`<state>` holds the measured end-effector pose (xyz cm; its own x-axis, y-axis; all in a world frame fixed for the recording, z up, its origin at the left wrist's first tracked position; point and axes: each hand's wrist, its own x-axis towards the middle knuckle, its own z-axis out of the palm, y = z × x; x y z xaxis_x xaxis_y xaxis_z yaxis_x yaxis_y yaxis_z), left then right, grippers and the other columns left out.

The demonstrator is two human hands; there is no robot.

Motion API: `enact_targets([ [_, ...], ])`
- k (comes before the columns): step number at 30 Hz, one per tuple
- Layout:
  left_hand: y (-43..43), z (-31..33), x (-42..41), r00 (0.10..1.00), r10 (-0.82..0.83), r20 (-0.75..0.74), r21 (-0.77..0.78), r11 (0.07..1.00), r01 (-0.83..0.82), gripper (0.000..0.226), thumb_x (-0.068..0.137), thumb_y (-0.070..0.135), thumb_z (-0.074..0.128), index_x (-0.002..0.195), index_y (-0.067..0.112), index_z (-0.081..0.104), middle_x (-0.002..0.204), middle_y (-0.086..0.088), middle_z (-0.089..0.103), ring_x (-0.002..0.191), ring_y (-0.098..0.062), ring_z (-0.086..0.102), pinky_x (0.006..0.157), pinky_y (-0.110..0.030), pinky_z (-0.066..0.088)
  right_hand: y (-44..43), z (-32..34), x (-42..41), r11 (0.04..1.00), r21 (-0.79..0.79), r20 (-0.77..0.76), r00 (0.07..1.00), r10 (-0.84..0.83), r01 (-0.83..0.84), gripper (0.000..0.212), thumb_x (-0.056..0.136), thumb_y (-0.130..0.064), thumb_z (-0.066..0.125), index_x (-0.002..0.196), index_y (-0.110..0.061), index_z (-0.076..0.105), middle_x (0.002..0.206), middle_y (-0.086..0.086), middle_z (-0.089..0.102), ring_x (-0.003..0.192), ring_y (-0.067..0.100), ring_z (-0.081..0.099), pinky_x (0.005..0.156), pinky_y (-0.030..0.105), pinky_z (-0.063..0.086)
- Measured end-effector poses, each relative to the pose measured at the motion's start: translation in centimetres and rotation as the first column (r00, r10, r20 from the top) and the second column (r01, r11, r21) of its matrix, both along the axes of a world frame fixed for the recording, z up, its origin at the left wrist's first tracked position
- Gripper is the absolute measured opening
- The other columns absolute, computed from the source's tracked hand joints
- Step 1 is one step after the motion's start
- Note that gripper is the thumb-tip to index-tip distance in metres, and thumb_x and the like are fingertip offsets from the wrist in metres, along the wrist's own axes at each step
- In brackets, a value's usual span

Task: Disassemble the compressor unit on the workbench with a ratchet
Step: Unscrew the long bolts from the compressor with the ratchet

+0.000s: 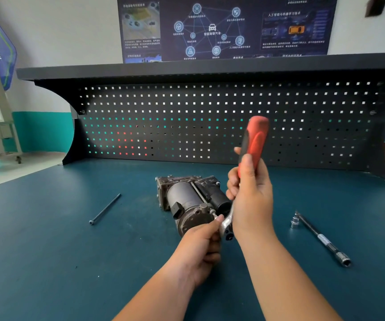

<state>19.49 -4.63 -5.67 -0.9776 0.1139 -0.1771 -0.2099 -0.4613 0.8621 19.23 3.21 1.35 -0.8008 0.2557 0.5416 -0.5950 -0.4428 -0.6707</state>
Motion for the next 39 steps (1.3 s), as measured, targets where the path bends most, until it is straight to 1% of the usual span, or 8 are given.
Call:
enact_targets([
  [6,0.1,0.2,0.0,1.0,-0.018,-0.002,0.052,0.998,0.019,0.051,0.085,0.025,0.064,0.037,0.02,0.051,0.044,0.009,0.035,0.033,-0.002,0.023,0.031,-0.014,0.016,3.3,-0.9,-2.5,0.803,-0.567,0.5,0.852,0.157,0.184,0.029,0.095,-0.046,0.04,0.077,-0.025,0.051,0.044,-0.012,0.035,0.033,0.006,0.026,0.037,0.014,0.02],
  [9,0.2,0.2,0.0,1.0,-0.019,0.0,0.037,0.999,0.019,0.044,0.085,0.026,0.065,0.044,0.021,0.048,0.045,0.008,0.035,0.034,-0.003,0.023,0.031,-0.014,0.016,3.8,-1.8,-3.0,0.76,-0.613,0.554,0.803,0.22,0.216,0.031,0.095,-0.046,0.039,0.075,-0.024,0.048,0.041,-0.011,0.034,0.033,0.007,0.026,0.038,0.017,0.02],
  [17,-0.1,0.1,0.1,1.0,-0.014,0.022,-0.055,0.998,0.015,0.047,0.081,0.032,0.069,0.039,0.019,0.054,0.046,0.009,0.039,0.035,-0.003,0.022,0.032,-0.015,0.014,0.8,0.1,-0.6,0.996,-0.043,0.05,0.996,-0.079,0.082,0.014,0.096,-0.036,0.049,0.092,-0.025,0.057,0.048,-0.015,0.038,0.04,0.001,0.03,0.04,0.015,0.028],
  [22,0.1,-0.1,0.0,1.0,0.03,0.009,-0.107,0.994,-0.029,0.034,0.086,0.006,0.053,0.057,0.02,0.043,0.046,0.008,0.035,0.037,-0.004,0.019,0.033,-0.015,0.012,-0.9,-0.6,0.9,0.861,0.471,-0.301,0.952,-0.047,0.192,0.015,0.08,-0.049,0.054,0.084,-0.035,0.055,0.059,-0.019,0.049,0.054,0.0,0.042,0.057,0.014,0.034],
  [26,0.2,-0.1,0.0,0.999,0.027,-0.026,-0.08,0.996,-0.029,0.033,0.083,-0.003,0.044,0.058,0.018,0.044,0.046,0.007,0.032,0.04,-0.005,0.019,0.035,-0.016,0.013,-1.0,-0.8,1.2,0.763,0.562,-0.415,0.907,-0.074,0.32,0.012,0.083,-0.048,0.048,0.081,-0.036,0.049,0.058,-0.023,0.051,0.053,-0.002,0.045,0.054,0.009,0.033],
  [31,0.2,-0.1,0.1,0.999,0.011,-0.044,-0.016,1.0,-0.012,0.048,0.089,0.018,0.061,0.043,0.02,0.047,0.044,0.009,0.03,0.034,-0.003,0.02,0.032,-0.014,0.013,0.2,-0.3,-0.2,0.99,0.091,0.023,0.993,-0.113,0.111,0.017,0.096,-0.038,0.047,0.087,-0.025,0.054,0.049,-0.014,0.039,0.041,0.002,0.031,0.04,0.017,0.026],
  [35,0.3,0.0,0.0,0.999,0.027,-0.044,0.032,0.999,-0.026,0.052,0.087,0.025,0.064,0.037,0.02,0.048,0.044,0.009,0.031,0.033,-0.002,0.021,0.03,-0.014,0.015,3.1,-0.4,-2.0,0.871,-0.467,0.455,0.886,0.087,0.154,0.029,0.098,-0.042,0.039,0.077,-0.024,0.049,0.05,-0.01,0.031,0.033,0.005,0.025,0.035,0.013,0.018],
  [39,0.5,-0.1,0.1,0.999,0.042,-0.018,0.019,0.999,-0.042,0.04,0.085,0.027,0.066,0.051,0.022,0.044,0.047,0.008,0.033,0.034,-0.003,0.02,0.031,-0.015,0.015,3.7,-1.1,-2.7,0.804,-0.565,0.52,0.837,0.174,0.184,0.032,0.096,-0.046,0.039,0.075,-0.024,0.048,0.047,-0.01,0.032,0.032,0.006,0.024,0.034,0.014,0.016],
])
